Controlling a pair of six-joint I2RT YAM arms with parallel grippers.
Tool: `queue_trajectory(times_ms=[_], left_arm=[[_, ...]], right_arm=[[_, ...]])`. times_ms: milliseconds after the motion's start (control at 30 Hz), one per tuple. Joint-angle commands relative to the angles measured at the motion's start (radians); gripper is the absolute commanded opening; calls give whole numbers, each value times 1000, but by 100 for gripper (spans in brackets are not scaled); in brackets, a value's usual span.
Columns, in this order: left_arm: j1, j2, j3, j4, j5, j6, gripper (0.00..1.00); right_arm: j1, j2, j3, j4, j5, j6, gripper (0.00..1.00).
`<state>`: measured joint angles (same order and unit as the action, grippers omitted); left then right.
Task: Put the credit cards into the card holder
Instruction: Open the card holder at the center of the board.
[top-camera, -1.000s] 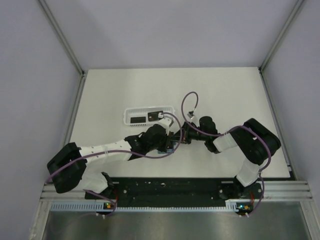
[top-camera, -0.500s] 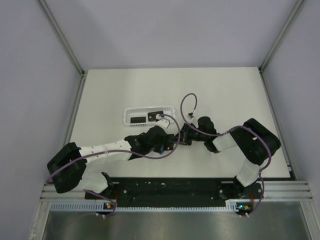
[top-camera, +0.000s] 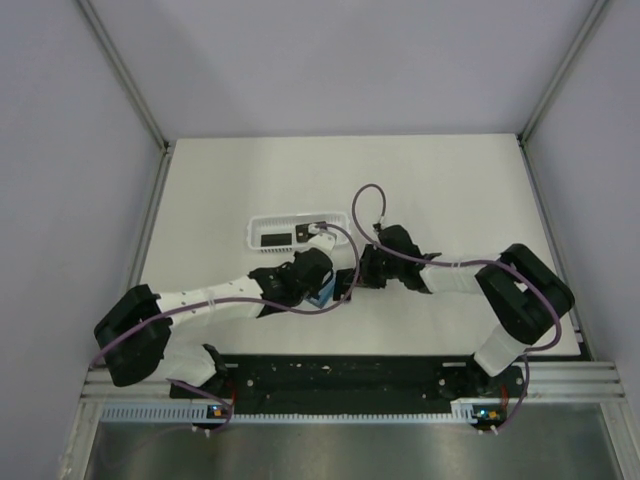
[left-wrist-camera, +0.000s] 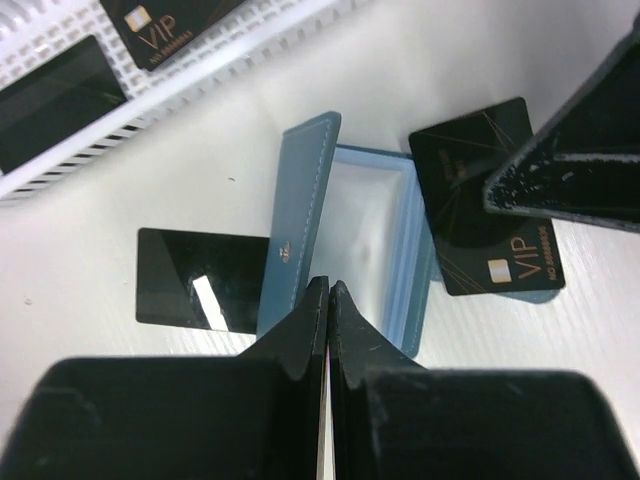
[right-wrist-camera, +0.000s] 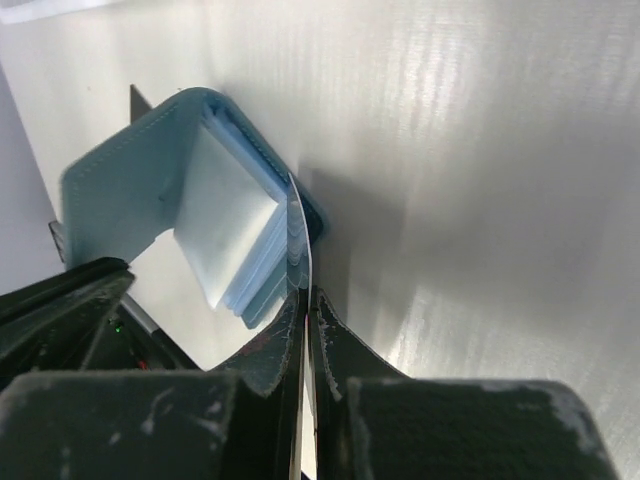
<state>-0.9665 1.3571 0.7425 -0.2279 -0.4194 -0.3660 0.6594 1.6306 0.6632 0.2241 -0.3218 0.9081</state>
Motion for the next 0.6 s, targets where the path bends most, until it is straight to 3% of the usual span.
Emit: queue_trajectory(times_ms=[0, 267, 567], left_arm=[[41, 10, 49, 10, -76, 13, 0], [138, 125, 46, 79, -32, 27, 0], [153, 241, 43, 121, 53, 16, 0]], right_arm=[[16, -21, 29, -157, 119, -37, 0], [14, -40, 15, -209, 150, -38, 0], [14, -98, -14, -223, 171, -43, 0]])
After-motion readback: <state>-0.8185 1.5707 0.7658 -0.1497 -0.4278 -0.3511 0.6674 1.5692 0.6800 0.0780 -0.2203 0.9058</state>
